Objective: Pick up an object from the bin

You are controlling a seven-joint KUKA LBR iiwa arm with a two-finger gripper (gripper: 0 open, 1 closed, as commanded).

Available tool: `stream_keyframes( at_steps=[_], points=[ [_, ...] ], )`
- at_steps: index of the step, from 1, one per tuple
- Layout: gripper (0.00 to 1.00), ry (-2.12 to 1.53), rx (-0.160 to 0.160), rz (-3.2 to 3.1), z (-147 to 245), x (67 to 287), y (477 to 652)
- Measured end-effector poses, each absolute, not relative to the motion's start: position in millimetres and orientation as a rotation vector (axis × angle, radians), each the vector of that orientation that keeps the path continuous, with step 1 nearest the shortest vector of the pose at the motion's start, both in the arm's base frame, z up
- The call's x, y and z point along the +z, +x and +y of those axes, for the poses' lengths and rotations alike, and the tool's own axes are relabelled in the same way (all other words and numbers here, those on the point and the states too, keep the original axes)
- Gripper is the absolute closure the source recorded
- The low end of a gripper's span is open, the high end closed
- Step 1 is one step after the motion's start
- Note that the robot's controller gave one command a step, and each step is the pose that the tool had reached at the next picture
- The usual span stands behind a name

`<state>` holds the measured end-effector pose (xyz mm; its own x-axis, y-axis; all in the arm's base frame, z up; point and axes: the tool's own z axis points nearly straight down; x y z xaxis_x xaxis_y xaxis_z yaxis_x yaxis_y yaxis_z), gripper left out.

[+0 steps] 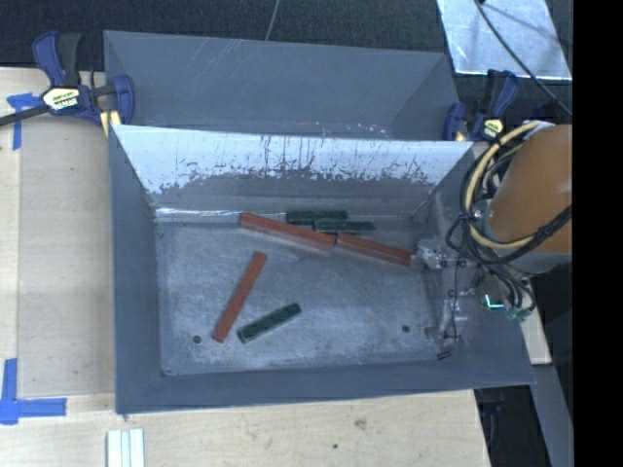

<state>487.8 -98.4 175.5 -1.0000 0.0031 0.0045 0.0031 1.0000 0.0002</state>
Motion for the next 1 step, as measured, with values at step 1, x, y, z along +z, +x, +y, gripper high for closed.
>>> stream_keyframes(
  at_steps=[1],
  points=[
    [0.00,-0.001,0.002,-3.145,-98.1,178.8,489.6]
  ],
)
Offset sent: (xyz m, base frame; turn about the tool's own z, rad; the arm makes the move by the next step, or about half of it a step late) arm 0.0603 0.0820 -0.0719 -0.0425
